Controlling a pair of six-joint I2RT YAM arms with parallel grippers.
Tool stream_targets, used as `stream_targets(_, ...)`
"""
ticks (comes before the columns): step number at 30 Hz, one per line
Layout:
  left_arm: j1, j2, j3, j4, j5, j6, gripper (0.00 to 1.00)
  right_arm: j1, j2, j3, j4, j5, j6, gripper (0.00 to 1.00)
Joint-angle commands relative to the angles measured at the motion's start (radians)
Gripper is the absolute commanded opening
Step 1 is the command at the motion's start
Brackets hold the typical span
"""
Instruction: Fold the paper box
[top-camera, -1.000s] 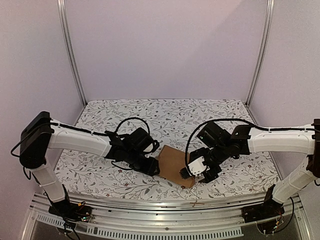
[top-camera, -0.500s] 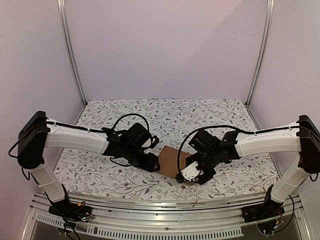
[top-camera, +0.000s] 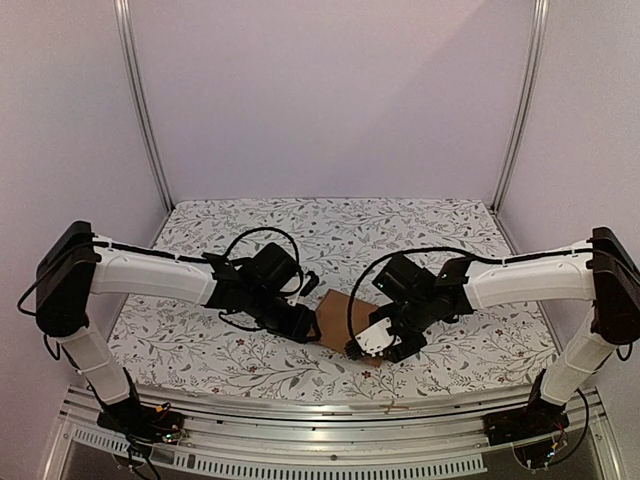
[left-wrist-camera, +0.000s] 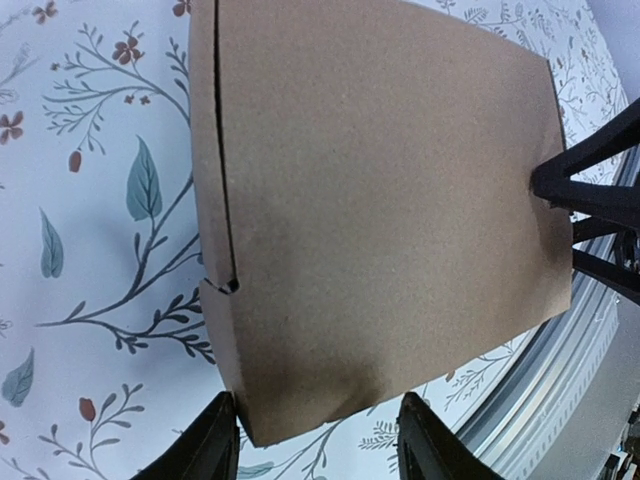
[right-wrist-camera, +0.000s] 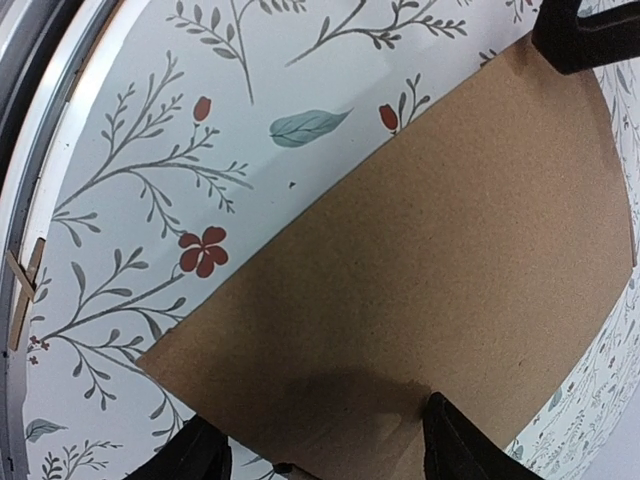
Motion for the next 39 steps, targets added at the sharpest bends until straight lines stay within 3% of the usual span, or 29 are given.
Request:
stream_targets(1,0.016,0.025,0.021,0.011,0.031,0.015,0.53,-0.012,0.022,0.015,-0.049,-0.024,0.029,0.63)
stream_targets(10,0.016,0.049,0.013,0.018,0.031,0.014,0.53,-0.012,0.028,0.010,-0.080,-0.025,0.002,0.69)
stream_targets(21,0.016,0.029,0.015,0.017,0.024,0.015,0.52,-0.012,0.047,0.033,-0.084,-0.017,0.023,0.63)
stream_targets(39,0.023,0.082,-0.005,0.057,0.024,0.017,0.49,-0.012,0.066,0.033,-0.106,-0.013,0.013,0.64)
